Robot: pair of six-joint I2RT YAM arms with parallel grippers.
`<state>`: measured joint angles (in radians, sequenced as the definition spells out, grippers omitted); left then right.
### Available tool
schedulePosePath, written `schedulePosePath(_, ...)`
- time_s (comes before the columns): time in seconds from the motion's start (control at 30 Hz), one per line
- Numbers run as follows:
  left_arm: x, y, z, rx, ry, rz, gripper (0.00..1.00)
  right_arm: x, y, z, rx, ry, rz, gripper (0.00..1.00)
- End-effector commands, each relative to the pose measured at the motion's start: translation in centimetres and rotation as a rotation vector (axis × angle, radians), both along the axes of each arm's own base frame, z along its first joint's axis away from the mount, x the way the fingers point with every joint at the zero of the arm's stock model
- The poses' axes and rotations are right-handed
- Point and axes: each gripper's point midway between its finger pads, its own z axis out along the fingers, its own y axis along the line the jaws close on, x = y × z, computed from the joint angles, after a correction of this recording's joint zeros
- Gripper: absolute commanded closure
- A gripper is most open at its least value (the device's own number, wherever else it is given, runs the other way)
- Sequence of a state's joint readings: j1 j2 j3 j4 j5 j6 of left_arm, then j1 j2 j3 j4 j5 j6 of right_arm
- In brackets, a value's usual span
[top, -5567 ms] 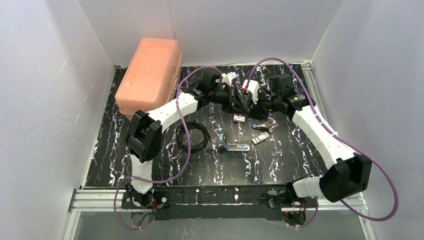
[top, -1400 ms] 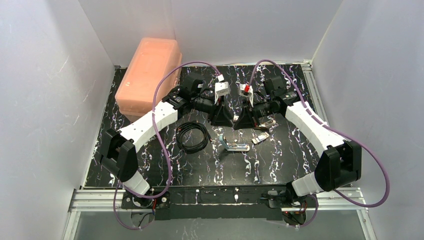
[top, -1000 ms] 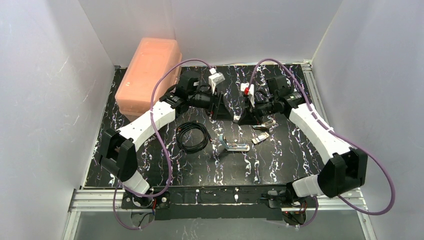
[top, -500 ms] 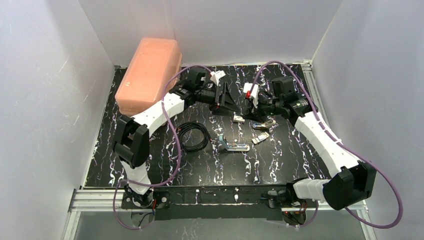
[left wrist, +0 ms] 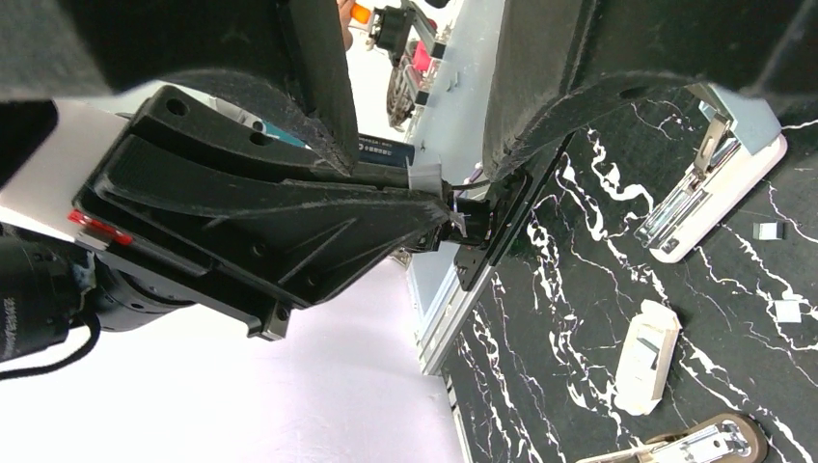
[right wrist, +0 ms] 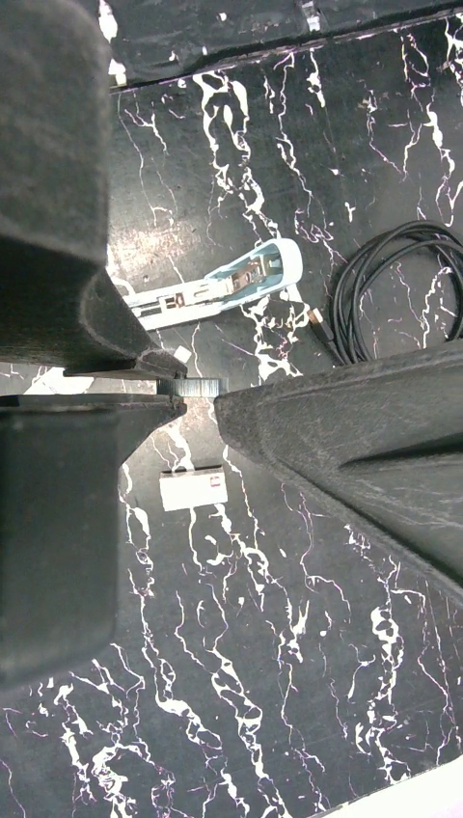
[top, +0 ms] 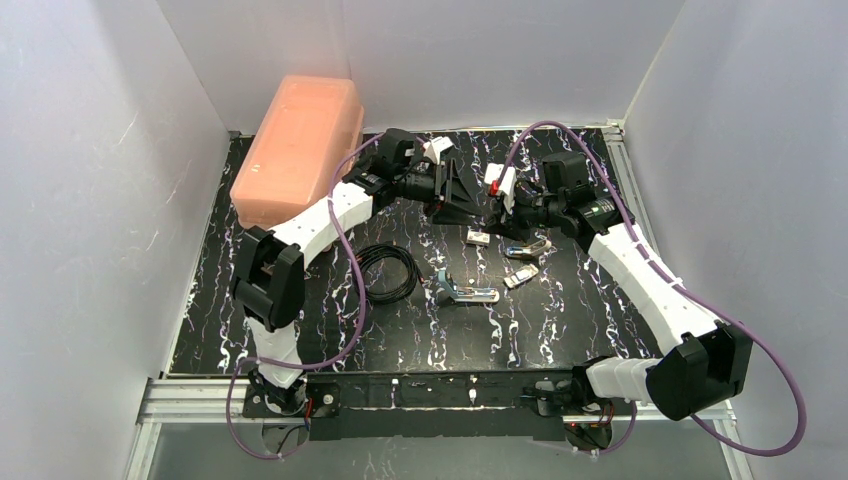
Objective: Load the staples into the stapler
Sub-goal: Pick up the staple from the center of the board.
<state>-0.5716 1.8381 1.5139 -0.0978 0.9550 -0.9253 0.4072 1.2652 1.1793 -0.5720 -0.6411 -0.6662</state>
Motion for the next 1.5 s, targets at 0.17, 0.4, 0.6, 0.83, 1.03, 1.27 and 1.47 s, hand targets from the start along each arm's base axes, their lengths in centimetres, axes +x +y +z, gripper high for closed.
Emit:
schedulePosePath(0.17,-0.2,-0.8,0.9,-0.027,0.017,-0.027,0.52,0.3,0.6,0.0,0.024,-0.005,0.006,0.97)
schedulePosePath(0.4,-0.2,-1.2,1.0,-0.036,0.006,-0.027,0.57,0.5,0.6,-0.3,0.027,0.003,-0.010,0.97)
schedulePosePath(0.6,-0.6,-1.5,1.0,-0.039,0.010,-0.040,0.61,0.6,0.7,-0.5,0.030,0.007,-0.017,0.97)
schedulePosePath(0.83,-0.8,-1.5,1.0,-0.043,0.016,-0.043,0.67,0.7,0.7,-0.6,0.029,0.009,-0.022,0.97)
schedulePosePath(1.03,-0.9,-1.4,0.7,-0.043,0.019,-0.046,0.71,0.8,0.6,-0.6,0.032,0.008,-0.030,0.97)
schedulePosePath(1.27,-1.0,-1.4,0.6,-0.042,0.019,-0.048,0.77,0.9,0.6,-0.5,0.034,0.007,-0.036,0.97)
schedulePosePath(1.47,-1.1,-1.3,0.4,-0.038,0.024,-0.047,0.81,0.9,0.6,-0.6,0.032,0.007,-0.039,0.97)
